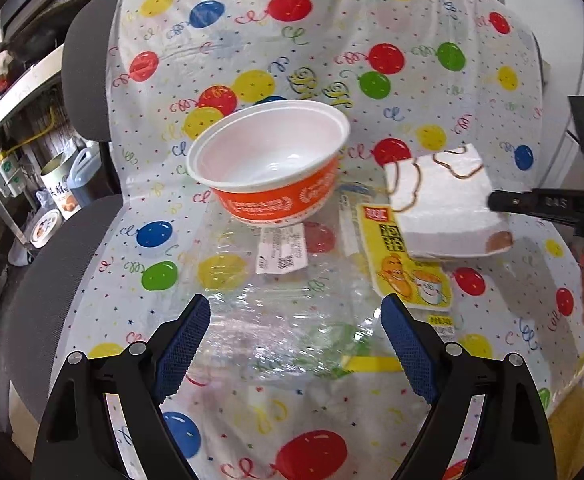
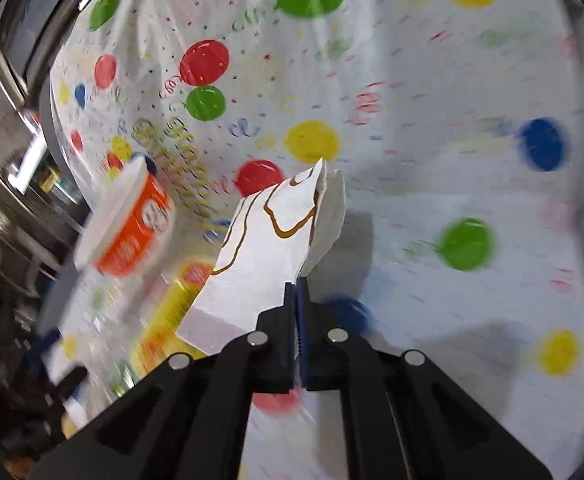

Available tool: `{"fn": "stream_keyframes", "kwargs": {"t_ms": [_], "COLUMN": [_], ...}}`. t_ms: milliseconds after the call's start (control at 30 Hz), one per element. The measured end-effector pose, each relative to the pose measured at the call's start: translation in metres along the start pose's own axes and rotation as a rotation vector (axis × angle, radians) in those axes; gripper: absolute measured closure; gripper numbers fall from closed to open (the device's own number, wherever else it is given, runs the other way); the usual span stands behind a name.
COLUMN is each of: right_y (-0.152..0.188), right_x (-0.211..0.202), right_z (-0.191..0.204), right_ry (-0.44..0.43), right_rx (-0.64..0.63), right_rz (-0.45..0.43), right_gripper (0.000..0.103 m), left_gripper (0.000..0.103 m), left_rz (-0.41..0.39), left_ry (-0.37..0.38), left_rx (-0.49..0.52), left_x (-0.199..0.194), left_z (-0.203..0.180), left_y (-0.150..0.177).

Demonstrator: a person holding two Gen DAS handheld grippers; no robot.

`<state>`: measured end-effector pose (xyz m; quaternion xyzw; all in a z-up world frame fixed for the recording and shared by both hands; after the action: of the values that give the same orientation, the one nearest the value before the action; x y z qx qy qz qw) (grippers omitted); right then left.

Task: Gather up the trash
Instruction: 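Grasp the yellow sausage snack bag with the left tool, then grasp the white paper bag with the right tool while the left tool holds the snack bag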

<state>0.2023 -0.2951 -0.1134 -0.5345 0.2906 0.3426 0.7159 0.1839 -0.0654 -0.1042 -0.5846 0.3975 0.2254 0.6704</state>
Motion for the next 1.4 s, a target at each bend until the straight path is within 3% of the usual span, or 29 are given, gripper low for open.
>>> {"fn": "stream_keyframes", "kwargs": {"t_ms": [67,333,400,500,667,900,967,1100,1133,1233,1400], "right_y": [0.016,0.077,0.085,0.082,0.080,0.082,0.084,0.089,0.090,0.091,0.093], "right_x": [-0.020,-0.060,-0.065,-0.066,-0.069,-0.068,-0.067,-0.068,-0.068,-0.071,-0.074], "right_z": [-0.019,-0.066,-0.073,-0.064,-0.049,-0.047,-0.049,-0.052,-0.052,-0.052,-0.056], "right_ry": [0.104,0.239,0.233,0.208,0.181,0.143,0.144,0.141,0.143,0.157,0.185], "right_rx": [-0.042,-0.052,-0.063,-0.051,-0.077,-0.056,-0.051,-0.038,-0.037,-0.040,-0.035], "right_rz": [0.015,0.073,0.057,0.012,-0.033,-0.049,-0.047,-0.048,-0.049,-0.057,-0.058], "right_gripper": [0.101,0.101,0.097,0.058,0.055,0.055,0.055,0.055,0.055,0.055,0.054], "left_gripper": [0.017,0.017,0.016,0.016,0.016,0.015,0.023,0.062,0.067,0.077,0.079], "left_rz": [0.000,0.006,0.019,0.034,0.088,0.114,0.107,0.070,0.060,0.026,-0.051], "left_ry": [0.015,0.072,0.061,-0.024,-0.076,-0.028,-0.026,-0.060,-0.039,0.012,0.104], "left_rx": [0.013,0.116,0.142,0.197,0.209,0.161,0.152,0.133,0.111,0.074,0.023], "left_x": [-0.002,0.001,0.009,0.028,0.057,0.071,0.071,0.061,0.056,0.039,-0.007], "left_z": [-0.009,-0.070,-0.082,-0.096,-0.104,-0.104,-0.104,-0.094,-0.089,-0.081,-0.078], "left_y": [0.002,0.003,0.002,0.002,0.005,0.002,0.000,-0.004,-0.007,-0.014,-0.019]}}
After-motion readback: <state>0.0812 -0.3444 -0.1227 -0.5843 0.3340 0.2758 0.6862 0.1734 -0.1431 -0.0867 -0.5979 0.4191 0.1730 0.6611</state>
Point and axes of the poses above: each gripper's, at about its wrist camera, not at the fingertips, and x roughly the way its jaws point, z to its left, y to its underside, the point moved 6 cm from there along x, roughly the way its jaws point, and after that the axes turned 4 degrees about z, right-handed, at the moved point
